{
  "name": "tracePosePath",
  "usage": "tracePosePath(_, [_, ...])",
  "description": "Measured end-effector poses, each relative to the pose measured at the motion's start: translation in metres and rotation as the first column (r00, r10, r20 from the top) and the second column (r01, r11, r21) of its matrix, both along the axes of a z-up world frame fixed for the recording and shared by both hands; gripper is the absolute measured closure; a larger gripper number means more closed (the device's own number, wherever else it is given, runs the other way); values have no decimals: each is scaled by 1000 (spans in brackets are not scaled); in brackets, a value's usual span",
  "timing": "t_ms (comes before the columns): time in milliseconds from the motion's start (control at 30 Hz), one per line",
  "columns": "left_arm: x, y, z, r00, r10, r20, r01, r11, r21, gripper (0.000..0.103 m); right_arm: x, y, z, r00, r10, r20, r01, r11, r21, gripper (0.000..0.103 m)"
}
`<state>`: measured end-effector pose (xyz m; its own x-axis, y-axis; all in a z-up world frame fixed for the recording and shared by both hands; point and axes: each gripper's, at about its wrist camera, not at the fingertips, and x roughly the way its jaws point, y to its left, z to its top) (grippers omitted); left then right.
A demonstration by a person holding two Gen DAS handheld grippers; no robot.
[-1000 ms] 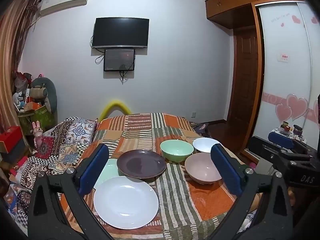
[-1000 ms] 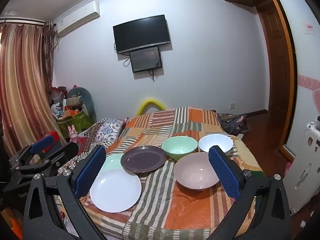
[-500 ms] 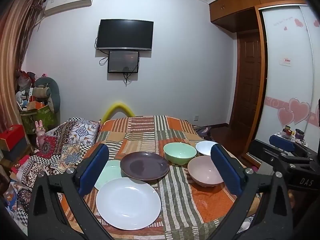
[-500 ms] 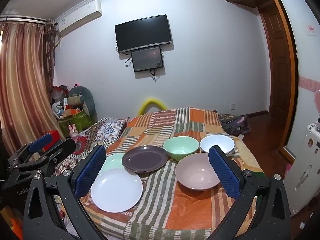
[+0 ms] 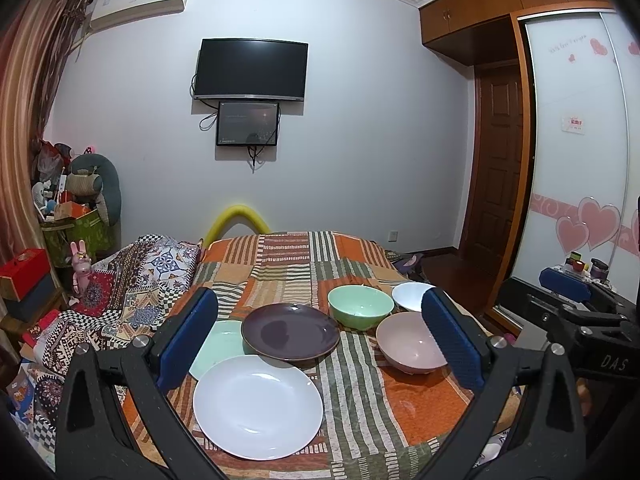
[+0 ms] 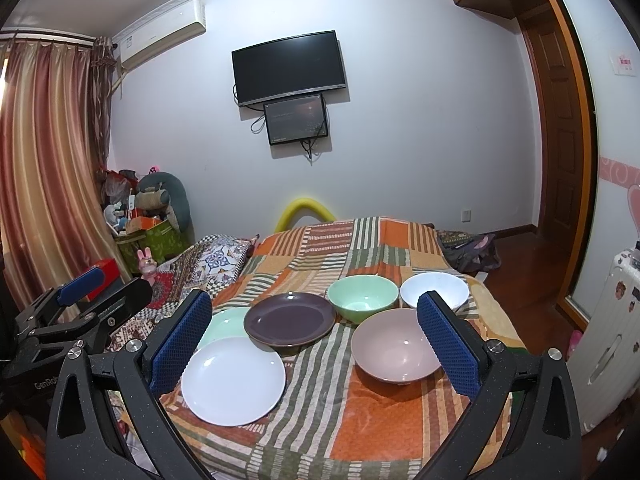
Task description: Organize plates and bowls
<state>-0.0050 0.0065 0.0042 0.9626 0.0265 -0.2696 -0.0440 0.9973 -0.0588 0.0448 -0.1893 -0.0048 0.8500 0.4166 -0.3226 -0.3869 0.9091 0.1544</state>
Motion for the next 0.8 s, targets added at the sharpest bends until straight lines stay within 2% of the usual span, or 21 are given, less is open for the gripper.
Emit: tracePosePath(800, [-1, -3, 0, 1000, -3, 1, 3, 1000, 3, 0, 0, 0, 1, 1000, 0, 2, 0, 1000, 0, 1])
